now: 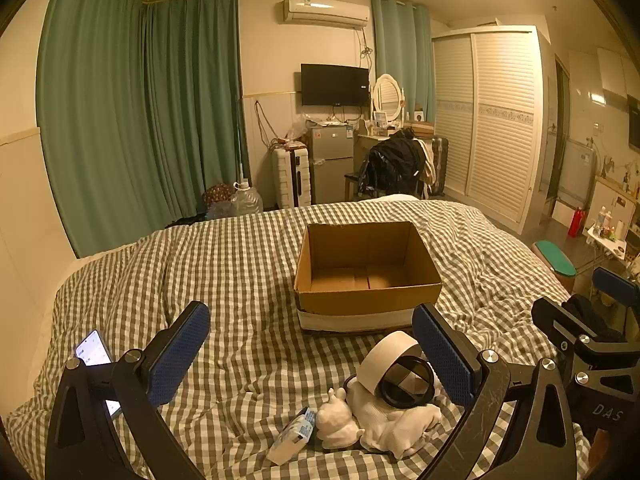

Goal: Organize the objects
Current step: 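Move both grippers toward the pile of items beside the box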

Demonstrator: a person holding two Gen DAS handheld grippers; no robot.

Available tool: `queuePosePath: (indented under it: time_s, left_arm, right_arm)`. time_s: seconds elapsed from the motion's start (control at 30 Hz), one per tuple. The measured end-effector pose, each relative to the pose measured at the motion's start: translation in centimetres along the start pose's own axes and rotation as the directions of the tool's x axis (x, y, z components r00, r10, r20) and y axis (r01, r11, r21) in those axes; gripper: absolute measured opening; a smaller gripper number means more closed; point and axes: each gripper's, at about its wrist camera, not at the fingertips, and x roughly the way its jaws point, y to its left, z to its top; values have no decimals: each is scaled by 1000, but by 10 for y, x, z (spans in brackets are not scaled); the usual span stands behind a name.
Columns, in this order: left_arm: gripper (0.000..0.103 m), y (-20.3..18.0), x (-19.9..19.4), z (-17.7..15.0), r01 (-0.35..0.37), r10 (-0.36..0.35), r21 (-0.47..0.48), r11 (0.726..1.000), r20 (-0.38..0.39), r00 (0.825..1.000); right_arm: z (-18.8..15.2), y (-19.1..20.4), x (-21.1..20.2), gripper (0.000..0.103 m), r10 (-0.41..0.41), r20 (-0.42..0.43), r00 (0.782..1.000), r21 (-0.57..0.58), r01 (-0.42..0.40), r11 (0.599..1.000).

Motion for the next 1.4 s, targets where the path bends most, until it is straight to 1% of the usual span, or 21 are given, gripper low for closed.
queuePosePath:
  time_s: [0.6,0.8,1.07,1.17,1.4]
  left_arm:
    - [103,1,0,-4,2,-2,2,1000,-6,1000]
    - [103,3,2,-2,13,-13,5,1000,-18,1000]
    - [103,18,8,3,9,-10,-14,1000,-40,999]
    - [103,20,16,-3,5,-6,-7,1000,-68,998]
    - [103,25,39,-20,0,1,8,1000,-147,989]
  right_arm:
    - [0,4,-2,103,18,1,1000,-8,-18,1000]
    - [1,6,-3,103,39,4,999,-16,-39,999]
    - [6,9,-2,103,54,-4,999,-32,-54,998]
    - [4,9,2,103,63,-11,998,-32,-63,998]
    - [-4,13,16,103,66,-62,996,-49,-69,996]
